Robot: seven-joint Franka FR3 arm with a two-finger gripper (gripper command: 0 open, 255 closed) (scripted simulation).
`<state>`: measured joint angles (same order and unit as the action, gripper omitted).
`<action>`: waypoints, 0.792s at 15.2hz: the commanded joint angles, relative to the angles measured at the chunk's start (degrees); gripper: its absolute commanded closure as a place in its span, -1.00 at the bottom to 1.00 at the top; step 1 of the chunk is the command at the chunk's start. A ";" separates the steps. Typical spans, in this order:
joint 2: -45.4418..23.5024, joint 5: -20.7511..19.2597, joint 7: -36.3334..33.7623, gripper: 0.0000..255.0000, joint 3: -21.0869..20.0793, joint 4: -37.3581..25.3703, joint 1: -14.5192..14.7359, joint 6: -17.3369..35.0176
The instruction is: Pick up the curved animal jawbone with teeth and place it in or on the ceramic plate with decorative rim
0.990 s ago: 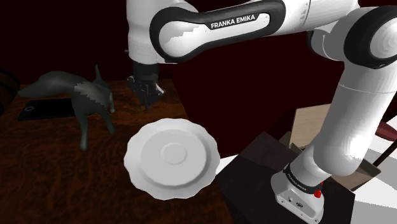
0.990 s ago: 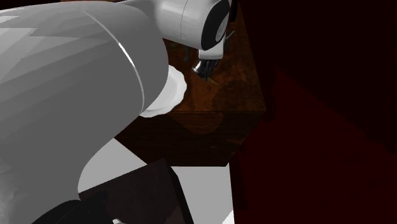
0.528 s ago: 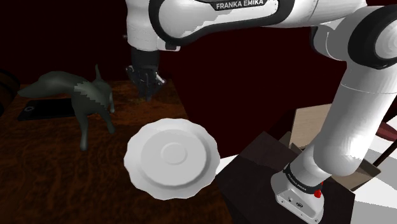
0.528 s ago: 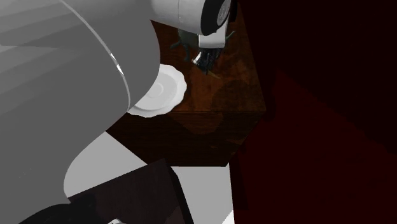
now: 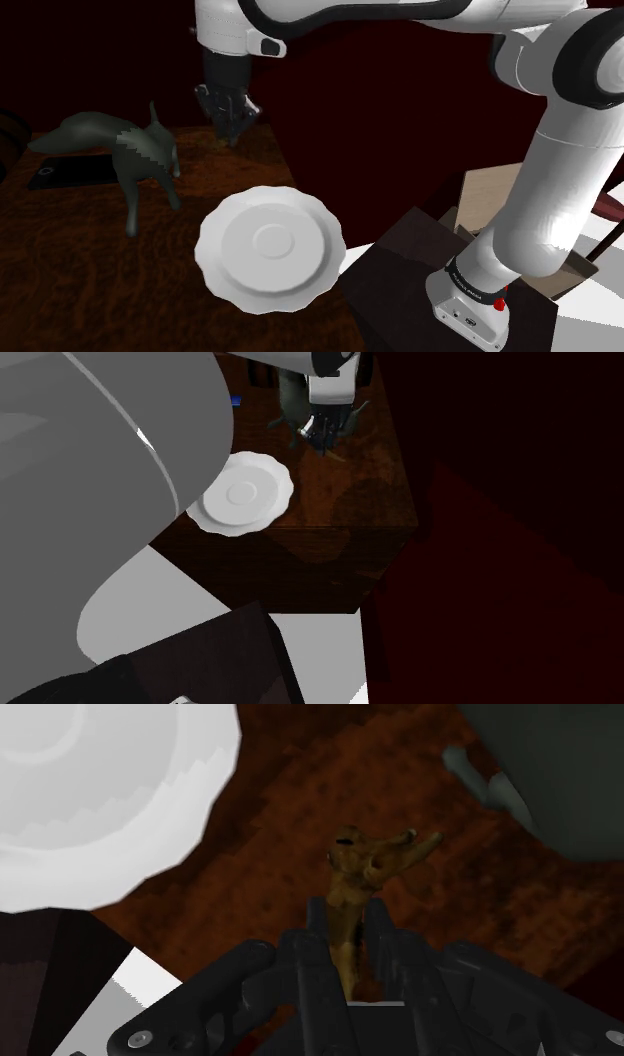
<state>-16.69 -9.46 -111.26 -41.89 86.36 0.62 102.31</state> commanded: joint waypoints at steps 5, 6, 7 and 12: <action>11.36 7.34 -0.96 1.00 -2.62 12.50 -1.75 3.88; 13.31 8.72 -1.05 1.00 -2.96 14.42 -1.77 4.41; 15.25 10.11 -1.14 1.00 -3.25 16.25 -1.69 4.87; 24.40 16.87 -1.77 1.00 -4.24 24.06 -0.03 6.25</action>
<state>6.02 6.12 -112.62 -45.87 109.19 0.12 108.52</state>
